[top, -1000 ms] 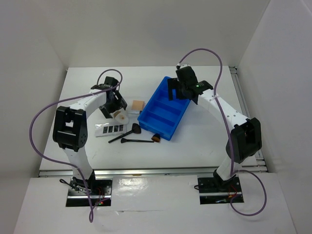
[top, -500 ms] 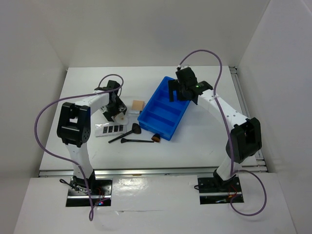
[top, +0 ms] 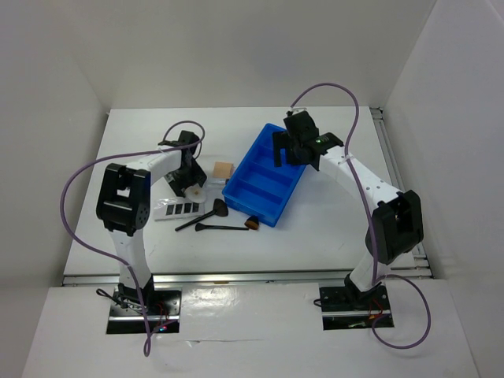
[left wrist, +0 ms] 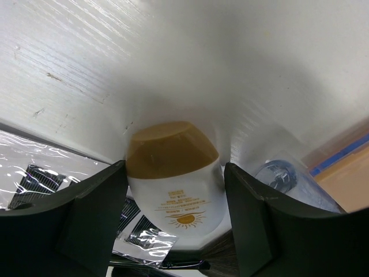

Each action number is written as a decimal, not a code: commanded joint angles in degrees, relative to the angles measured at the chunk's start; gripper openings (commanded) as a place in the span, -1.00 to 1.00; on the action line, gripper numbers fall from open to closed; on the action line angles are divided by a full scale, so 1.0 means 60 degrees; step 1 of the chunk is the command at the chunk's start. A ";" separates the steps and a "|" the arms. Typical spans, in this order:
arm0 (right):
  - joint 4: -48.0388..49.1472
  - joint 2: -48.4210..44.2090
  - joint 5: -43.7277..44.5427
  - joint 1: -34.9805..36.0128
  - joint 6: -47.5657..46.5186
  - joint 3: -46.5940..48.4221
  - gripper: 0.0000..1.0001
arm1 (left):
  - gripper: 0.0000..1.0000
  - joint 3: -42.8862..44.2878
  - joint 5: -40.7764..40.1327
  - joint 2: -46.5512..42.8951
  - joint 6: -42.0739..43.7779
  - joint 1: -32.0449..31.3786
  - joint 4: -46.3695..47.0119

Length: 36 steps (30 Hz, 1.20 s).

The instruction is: Organize the makeup

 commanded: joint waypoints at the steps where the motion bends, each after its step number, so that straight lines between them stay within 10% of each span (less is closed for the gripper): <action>1: 0.0018 -0.0321 0.0194 0.0161 0.0083 0.0159 0.99 | 0.59 0.0160 -0.0162 0.0261 -0.0152 -0.0138 -0.0229; 17: 0.0106 -0.0321 -0.0099 0.0161 0.0083 0.0071 0.99 | -0.06 0.1229 -0.0661 -0.1439 0.0214 -0.0138 -0.0991; 36: -0.0640 -0.1096 0.2360 0.0162 0.2480 -0.0191 0.99 | -0.26 0.2856 0.0028 -0.2012 0.0567 -0.2157 -0.1008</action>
